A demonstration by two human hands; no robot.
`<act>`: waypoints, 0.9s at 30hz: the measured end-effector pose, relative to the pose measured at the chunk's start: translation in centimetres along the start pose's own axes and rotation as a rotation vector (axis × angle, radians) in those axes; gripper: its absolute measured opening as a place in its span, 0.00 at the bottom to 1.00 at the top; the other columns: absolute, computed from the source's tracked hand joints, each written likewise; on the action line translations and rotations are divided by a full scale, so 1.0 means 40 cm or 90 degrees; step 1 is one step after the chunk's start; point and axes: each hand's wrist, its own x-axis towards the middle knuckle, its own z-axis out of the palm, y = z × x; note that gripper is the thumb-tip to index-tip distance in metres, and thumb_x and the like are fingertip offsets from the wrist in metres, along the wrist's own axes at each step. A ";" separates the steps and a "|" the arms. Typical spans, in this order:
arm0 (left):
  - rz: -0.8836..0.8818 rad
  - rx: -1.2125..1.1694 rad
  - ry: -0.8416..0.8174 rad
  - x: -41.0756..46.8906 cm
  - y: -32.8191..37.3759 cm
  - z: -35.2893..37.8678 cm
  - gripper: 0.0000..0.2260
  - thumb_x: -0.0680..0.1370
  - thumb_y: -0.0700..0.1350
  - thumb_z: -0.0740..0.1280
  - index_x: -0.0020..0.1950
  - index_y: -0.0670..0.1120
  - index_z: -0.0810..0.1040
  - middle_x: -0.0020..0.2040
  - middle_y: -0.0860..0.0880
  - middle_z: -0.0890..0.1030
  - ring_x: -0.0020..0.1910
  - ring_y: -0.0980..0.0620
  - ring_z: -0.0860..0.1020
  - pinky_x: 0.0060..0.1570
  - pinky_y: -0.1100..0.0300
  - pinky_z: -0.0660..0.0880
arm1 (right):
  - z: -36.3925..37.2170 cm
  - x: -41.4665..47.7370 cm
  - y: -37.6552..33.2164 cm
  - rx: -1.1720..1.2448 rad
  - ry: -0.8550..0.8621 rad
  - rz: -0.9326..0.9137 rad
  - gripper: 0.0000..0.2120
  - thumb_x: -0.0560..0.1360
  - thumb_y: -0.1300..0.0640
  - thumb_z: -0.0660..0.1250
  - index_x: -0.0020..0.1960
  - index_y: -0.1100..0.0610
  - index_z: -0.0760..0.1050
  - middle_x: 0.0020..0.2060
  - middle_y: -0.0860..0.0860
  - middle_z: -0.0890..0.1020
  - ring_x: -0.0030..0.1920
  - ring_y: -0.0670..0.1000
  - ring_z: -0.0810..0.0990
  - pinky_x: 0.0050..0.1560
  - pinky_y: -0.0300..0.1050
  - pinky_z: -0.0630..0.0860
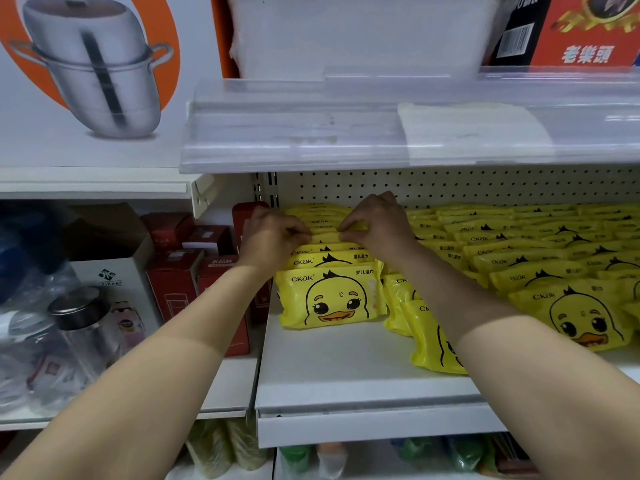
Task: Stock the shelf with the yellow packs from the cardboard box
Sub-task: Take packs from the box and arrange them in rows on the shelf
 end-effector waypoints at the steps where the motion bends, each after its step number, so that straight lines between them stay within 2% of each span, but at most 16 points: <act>1: 0.012 0.012 -0.010 0.001 -0.001 -0.003 0.03 0.72 0.53 0.74 0.44 0.57 0.85 0.40 0.59 0.78 0.56 0.46 0.71 0.56 0.52 0.68 | 0.002 0.001 0.002 -0.010 0.000 -0.011 0.08 0.69 0.45 0.76 0.47 0.46 0.85 0.48 0.48 0.80 0.56 0.53 0.70 0.55 0.48 0.68; 6: 0.104 0.153 -0.066 0.007 0.009 -0.012 0.08 0.78 0.52 0.67 0.51 0.52 0.84 0.49 0.50 0.82 0.59 0.44 0.69 0.55 0.54 0.63 | 0.003 0.003 0.013 -0.064 -0.049 -0.070 0.09 0.75 0.48 0.71 0.46 0.52 0.86 0.51 0.49 0.80 0.58 0.54 0.70 0.54 0.43 0.60; 8: 0.101 0.105 -0.084 0.016 0.004 -0.020 0.09 0.77 0.55 0.67 0.49 0.54 0.85 0.46 0.52 0.83 0.56 0.45 0.73 0.57 0.53 0.69 | 0.000 0.012 0.015 -0.036 -0.059 -0.058 0.09 0.74 0.48 0.72 0.46 0.52 0.86 0.50 0.49 0.80 0.58 0.53 0.70 0.56 0.45 0.63; 9: 0.093 0.055 -0.071 0.023 -0.006 -0.023 0.10 0.75 0.57 0.68 0.47 0.54 0.85 0.43 0.54 0.83 0.51 0.46 0.77 0.55 0.52 0.73 | -0.003 0.017 0.018 -0.009 -0.050 -0.047 0.08 0.74 0.48 0.72 0.45 0.52 0.86 0.49 0.49 0.81 0.57 0.53 0.70 0.56 0.46 0.65; 11: 0.073 -0.032 -0.036 0.033 -0.021 -0.030 0.07 0.72 0.56 0.72 0.46 0.55 0.85 0.39 0.57 0.83 0.43 0.51 0.80 0.49 0.53 0.76 | -0.011 0.024 0.023 0.037 -0.012 -0.024 0.08 0.72 0.47 0.74 0.46 0.50 0.85 0.48 0.48 0.81 0.56 0.53 0.70 0.56 0.48 0.67; 12: 0.070 -0.040 -0.028 0.034 -0.022 -0.030 0.06 0.72 0.53 0.74 0.46 0.55 0.85 0.39 0.59 0.82 0.42 0.54 0.80 0.49 0.56 0.75 | -0.015 0.026 0.024 0.039 -0.006 -0.018 0.08 0.71 0.46 0.74 0.47 0.47 0.85 0.48 0.48 0.80 0.55 0.52 0.70 0.56 0.48 0.67; 15: 0.069 -0.021 -0.015 0.038 -0.020 -0.020 0.04 0.71 0.51 0.77 0.44 0.57 0.84 0.40 0.61 0.82 0.45 0.56 0.79 0.50 0.64 0.68 | -0.018 0.034 0.016 0.006 -0.041 -0.030 0.08 0.70 0.44 0.75 0.47 0.44 0.85 0.47 0.48 0.79 0.56 0.52 0.70 0.56 0.49 0.69; 19: 0.095 -0.048 -0.035 0.054 -0.026 0.000 0.05 0.69 0.47 0.78 0.42 0.54 0.85 0.40 0.58 0.84 0.42 0.56 0.81 0.51 0.55 0.78 | -0.017 0.046 0.007 -0.011 -0.049 -0.039 0.08 0.69 0.44 0.75 0.47 0.44 0.85 0.47 0.48 0.79 0.55 0.51 0.69 0.55 0.49 0.70; 23: 0.096 -0.026 -0.042 0.054 -0.032 0.008 0.08 0.71 0.47 0.76 0.49 0.55 0.85 0.47 0.56 0.84 0.53 0.51 0.79 0.57 0.52 0.76 | -0.006 0.050 0.021 -0.038 -0.061 -0.056 0.10 0.68 0.41 0.75 0.48 0.41 0.83 0.47 0.45 0.77 0.54 0.49 0.68 0.52 0.47 0.68; 27: 0.110 0.020 -0.053 0.060 -0.029 0.017 0.06 0.73 0.49 0.74 0.49 0.57 0.84 0.49 0.56 0.84 0.54 0.54 0.77 0.58 0.56 0.74 | 0.009 0.049 0.035 -0.032 -0.044 -0.095 0.09 0.68 0.43 0.76 0.47 0.44 0.85 0.47 0.46 0.77 0.53 0.48 0.67 0.51 0.46 0.67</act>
